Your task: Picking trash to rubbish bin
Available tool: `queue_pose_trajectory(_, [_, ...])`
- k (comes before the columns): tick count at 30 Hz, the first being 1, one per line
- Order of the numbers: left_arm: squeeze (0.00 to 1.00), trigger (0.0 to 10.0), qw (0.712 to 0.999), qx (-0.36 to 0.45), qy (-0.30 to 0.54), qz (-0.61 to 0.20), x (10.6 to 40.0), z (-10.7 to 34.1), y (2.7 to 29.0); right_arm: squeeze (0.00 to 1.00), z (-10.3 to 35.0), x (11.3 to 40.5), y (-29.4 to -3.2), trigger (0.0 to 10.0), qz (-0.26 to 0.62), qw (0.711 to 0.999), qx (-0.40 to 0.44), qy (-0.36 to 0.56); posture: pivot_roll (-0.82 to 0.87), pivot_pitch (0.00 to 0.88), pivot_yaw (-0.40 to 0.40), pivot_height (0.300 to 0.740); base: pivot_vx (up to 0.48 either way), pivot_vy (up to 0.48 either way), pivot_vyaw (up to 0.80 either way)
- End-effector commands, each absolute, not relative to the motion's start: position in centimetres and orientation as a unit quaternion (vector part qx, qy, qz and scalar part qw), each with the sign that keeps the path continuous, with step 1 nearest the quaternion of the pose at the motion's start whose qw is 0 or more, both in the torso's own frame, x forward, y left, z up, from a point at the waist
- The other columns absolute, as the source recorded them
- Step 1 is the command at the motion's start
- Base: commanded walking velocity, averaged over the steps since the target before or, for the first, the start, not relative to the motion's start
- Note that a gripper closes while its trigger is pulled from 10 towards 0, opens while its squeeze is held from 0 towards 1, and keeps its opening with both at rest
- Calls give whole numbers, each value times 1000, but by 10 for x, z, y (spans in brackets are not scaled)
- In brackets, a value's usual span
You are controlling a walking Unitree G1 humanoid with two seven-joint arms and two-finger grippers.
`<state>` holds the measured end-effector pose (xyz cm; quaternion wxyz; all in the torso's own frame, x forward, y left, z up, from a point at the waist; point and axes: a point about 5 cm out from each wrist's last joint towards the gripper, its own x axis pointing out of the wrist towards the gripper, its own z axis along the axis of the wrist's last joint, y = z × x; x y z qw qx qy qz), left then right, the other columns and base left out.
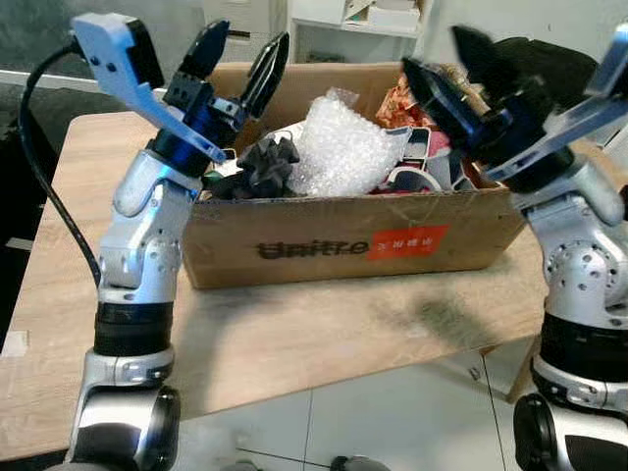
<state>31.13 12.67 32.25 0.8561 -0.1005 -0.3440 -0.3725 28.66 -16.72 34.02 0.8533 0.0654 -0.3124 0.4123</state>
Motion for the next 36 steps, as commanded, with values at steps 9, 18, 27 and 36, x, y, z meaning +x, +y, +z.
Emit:
queue_pose_trajectory(9, [0, 10000, 819, -122, -291, -478, 293, 294, 127, 0, 297, 275, -127, 10000, 527, 821, 21, -220, -3, 98, 1, 740, 0, 0, 0])
queue_pose_trajectory(18, [0, 10000, 793, -196, -276, -507, 285, 281, 133, 0, 244, 269, -104, 10000, 591, 797, 35, -120, -9, 102, -8, 740, 0, 0, 0])
queue_pose_trajectory(27, [0, 10000, 822, -220, -272, -449, 293, 274, 168, 0, 207, 248, -100, 10000, 643, 765, 23, -39, -22, 105, -17, 740, -35, 0, 0])
queue_pose_trajectory(36, [0, 10000, 817, -214, -291, -448, 288, 281, 176, 0, 154, 254, -106, 10000, 588, 807, -42, 32, -36, 99, -26, 740, -353, 0, 0])
